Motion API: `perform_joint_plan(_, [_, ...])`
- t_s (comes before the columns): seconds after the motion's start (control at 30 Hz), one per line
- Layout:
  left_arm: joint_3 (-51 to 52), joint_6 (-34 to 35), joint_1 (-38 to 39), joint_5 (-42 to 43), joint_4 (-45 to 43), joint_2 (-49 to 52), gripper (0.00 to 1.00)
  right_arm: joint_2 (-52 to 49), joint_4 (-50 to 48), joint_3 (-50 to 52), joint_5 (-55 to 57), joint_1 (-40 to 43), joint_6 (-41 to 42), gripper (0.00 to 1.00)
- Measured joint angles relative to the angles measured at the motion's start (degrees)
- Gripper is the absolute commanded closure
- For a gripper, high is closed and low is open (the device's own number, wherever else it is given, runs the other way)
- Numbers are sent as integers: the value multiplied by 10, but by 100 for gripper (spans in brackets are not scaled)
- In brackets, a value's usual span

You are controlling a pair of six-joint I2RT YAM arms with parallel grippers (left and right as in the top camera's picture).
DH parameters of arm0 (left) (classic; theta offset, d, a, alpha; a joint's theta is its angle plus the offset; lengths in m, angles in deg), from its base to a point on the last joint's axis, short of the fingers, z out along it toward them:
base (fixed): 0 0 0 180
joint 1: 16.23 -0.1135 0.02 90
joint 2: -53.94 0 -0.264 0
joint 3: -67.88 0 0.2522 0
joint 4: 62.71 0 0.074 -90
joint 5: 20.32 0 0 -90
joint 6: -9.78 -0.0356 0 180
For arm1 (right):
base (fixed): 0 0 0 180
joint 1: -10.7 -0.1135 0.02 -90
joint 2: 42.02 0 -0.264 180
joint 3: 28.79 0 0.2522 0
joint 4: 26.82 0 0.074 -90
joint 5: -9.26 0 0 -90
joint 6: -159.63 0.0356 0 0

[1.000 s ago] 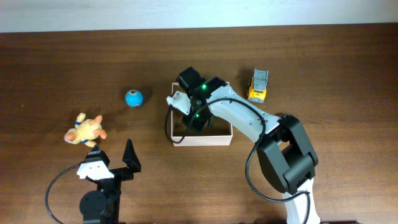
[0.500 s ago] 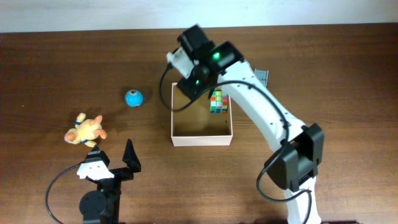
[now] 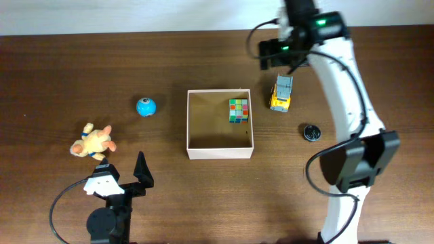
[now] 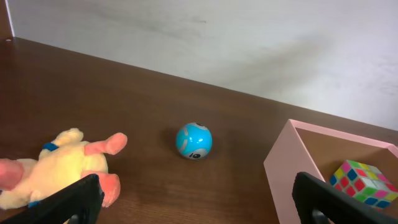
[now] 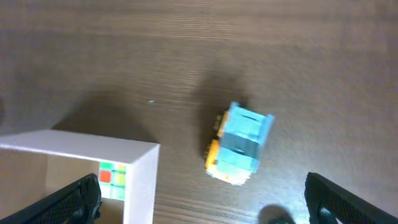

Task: Pack container
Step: 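Raise the right gripper and move it over the yellow toy truck, then lower the right gripper and close it on the yellow truck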

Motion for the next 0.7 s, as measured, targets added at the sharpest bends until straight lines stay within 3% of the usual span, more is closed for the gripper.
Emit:
perform_joint_plan(0.3, [0, 0, 0, 0, 0, 0, 1, -1, -7, 23, -5, 47, 51, 1])
perform_joint_plan(0.7, [0, 0, 0, 0, 0, 0, 1, -7, -120, 200, 53, 24, 149, 1])
